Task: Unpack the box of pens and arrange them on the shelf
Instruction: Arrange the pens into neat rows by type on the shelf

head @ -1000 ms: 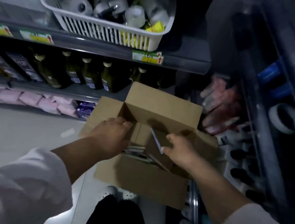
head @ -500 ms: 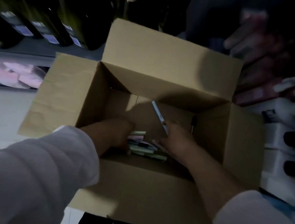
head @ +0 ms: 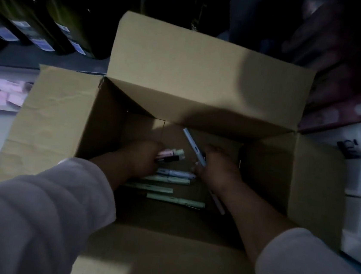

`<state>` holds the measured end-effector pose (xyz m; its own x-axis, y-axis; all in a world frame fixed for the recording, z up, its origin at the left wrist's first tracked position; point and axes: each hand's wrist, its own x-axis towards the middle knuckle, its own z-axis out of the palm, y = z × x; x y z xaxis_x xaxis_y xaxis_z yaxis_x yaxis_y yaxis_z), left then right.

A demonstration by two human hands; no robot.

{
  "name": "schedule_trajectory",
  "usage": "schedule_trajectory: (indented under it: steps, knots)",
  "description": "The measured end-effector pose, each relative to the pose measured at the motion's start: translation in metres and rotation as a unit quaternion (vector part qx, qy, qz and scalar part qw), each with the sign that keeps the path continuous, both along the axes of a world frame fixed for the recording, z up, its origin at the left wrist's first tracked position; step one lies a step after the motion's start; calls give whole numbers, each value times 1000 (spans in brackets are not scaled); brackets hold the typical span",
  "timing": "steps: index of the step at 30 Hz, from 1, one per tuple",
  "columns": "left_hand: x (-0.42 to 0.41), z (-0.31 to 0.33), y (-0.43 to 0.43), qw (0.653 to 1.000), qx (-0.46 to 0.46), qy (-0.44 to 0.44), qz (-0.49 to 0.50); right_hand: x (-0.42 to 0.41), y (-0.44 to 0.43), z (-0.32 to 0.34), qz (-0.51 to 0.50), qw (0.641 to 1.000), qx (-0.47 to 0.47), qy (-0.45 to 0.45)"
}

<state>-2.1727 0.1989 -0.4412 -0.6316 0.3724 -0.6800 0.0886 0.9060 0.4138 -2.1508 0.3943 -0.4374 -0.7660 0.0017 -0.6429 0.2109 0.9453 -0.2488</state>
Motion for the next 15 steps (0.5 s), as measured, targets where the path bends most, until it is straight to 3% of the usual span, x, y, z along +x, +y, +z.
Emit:
schedule_trajectory:
  steps: [3,7,12,15]
  knots:
    - [-6,3,1,990,73,-19,123,-5,-1,-3,10,1000,-4,-8]
    - [-8,16,5,942,183,-59,274,-3,1,1,-24,999,-36,-18]
    - [-7,44,9,867,267,-170,384,-1,0,28,-122,977,-171,-35]
    - [-8,71,10,840,296,-223,395,2,-4,59,-214,934,-285,-26]
